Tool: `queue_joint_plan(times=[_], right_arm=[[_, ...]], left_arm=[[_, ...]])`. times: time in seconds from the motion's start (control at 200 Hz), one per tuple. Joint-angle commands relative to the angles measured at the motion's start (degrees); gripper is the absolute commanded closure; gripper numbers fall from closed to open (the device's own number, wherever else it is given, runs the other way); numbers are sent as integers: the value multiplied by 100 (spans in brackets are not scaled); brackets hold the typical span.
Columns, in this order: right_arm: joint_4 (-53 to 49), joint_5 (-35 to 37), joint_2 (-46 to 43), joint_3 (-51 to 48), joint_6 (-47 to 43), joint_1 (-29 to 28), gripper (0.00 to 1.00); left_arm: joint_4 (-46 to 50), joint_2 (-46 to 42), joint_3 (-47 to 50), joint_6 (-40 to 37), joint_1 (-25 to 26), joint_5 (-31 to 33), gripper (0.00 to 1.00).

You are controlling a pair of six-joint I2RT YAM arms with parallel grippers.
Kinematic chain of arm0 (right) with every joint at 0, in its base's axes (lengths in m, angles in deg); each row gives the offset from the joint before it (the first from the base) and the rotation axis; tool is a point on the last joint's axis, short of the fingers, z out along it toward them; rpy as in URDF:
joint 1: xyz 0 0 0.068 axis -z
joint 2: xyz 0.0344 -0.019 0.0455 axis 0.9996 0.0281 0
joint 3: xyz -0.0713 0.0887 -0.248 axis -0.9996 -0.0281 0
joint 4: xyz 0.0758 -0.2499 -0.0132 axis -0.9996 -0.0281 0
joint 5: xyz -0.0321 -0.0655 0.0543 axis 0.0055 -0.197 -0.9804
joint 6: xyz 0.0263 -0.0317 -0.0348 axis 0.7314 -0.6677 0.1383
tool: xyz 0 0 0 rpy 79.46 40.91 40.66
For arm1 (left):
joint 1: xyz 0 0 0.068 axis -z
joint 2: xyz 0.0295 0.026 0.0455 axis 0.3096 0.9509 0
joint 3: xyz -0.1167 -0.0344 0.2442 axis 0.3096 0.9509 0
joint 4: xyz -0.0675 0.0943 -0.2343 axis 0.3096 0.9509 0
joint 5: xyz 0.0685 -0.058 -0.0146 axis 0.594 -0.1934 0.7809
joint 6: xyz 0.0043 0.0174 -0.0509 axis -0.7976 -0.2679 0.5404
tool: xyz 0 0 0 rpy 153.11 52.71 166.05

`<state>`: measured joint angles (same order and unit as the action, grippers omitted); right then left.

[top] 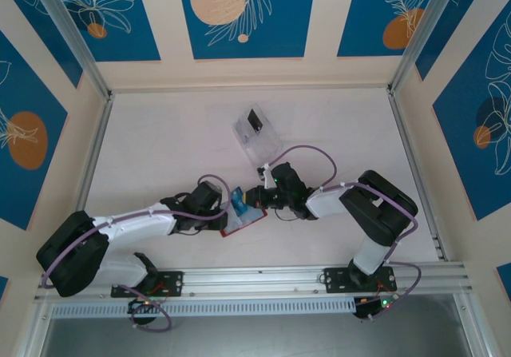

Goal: Put the credit cards into the card holder
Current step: Insert the credit card into the card slot.

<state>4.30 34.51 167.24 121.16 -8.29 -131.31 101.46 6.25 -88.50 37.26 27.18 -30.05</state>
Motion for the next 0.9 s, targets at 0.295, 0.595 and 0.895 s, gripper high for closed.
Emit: queue_joint_plan(times=[0.295, 0.595, 0.895], right_arm=[[124, 169, 8, -134, -45, -31, 100], [236, 125, 41, -196, -13, 2, 100], [341, 108, 80, -266, 20, 48, 100]], left_arm=[[219, -61, 15, 23, -18, 91, 66], [220, -36, 9, 53, -17, 78, 66], [248, -34, -8, 57, -13, 82, 66]])
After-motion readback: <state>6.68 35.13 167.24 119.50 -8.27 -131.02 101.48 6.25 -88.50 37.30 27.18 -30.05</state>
